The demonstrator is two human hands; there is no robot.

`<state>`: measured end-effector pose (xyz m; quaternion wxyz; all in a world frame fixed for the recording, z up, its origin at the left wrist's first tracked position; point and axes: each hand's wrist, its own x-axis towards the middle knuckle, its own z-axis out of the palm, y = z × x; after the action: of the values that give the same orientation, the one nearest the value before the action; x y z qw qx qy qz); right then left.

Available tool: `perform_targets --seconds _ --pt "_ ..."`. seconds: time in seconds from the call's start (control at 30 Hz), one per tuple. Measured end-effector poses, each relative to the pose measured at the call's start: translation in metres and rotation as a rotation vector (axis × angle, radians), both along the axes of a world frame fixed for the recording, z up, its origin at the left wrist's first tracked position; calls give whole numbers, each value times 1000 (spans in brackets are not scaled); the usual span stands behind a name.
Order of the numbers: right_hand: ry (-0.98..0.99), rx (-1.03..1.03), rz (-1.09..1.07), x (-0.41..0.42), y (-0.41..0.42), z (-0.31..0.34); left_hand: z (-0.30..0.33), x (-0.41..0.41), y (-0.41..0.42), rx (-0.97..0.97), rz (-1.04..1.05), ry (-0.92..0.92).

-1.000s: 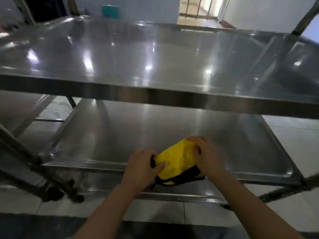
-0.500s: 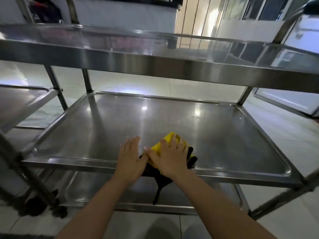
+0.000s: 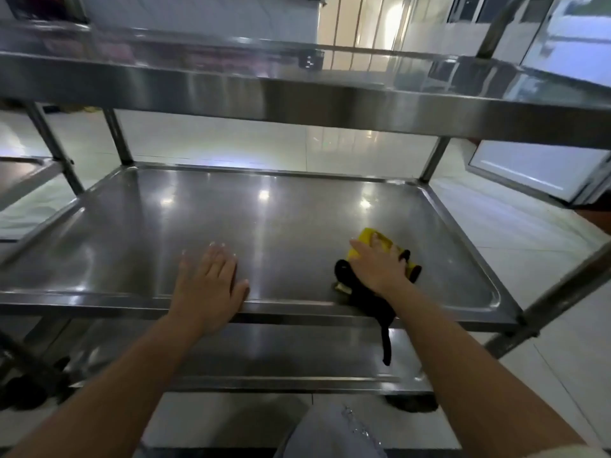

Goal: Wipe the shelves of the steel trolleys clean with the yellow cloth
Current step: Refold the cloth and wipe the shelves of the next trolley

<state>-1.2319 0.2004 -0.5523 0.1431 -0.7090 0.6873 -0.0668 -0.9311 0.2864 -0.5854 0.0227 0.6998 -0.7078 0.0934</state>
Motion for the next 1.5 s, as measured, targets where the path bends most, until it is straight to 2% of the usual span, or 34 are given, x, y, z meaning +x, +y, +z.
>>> perform_targets --seconds 0.1,0.2,0.3,0.43,0.53,0.67,0.83,0.9,0.97,1.03,1.13,1.23,1.5 --pt "-133 40 -22 45 2 -3 11 -23 -9 9 -103 50" --pt "-38 -45 78 46 14 -13 15 -63 -16 -74 -124 184" --pt "-45 -94 115 -6 14 -17 2 -75 -24 -21 -103 208" --pt "-23 -122 -80 -105 9 -18 -10 -69 -33 45 -76 281" --pt "-50 -85 -196 -137 7 -16 -13 -74 -31 26 -76 259" --pt "-69 -74 -211 -96 -16 -12 -8 -76 -29 12 -59 233" --pt "-50 -58 192 -13 -19 -9 -9 -72 -29 -18 -39 225" --pt "-47 -69 357 -6 -5 -10 -11 -70 -26 -21 -13 216" --pt "-42 -94 433 -23 6 -12 -12 -70 -23 -13 4 214" --pt "-22 -125 371 -54 11 -12 -12 -71 -20 -12 14 215" --pt "-17 -133 132 -89 10 -10 -10 -74 -16 -34 0 202" --pt "-28 -119 6 -74 4 -8 -4 -78 -14 -30 -6 204" --pt "-33 -114 320 36 23 -17 8 -91 0 -116 179 209"
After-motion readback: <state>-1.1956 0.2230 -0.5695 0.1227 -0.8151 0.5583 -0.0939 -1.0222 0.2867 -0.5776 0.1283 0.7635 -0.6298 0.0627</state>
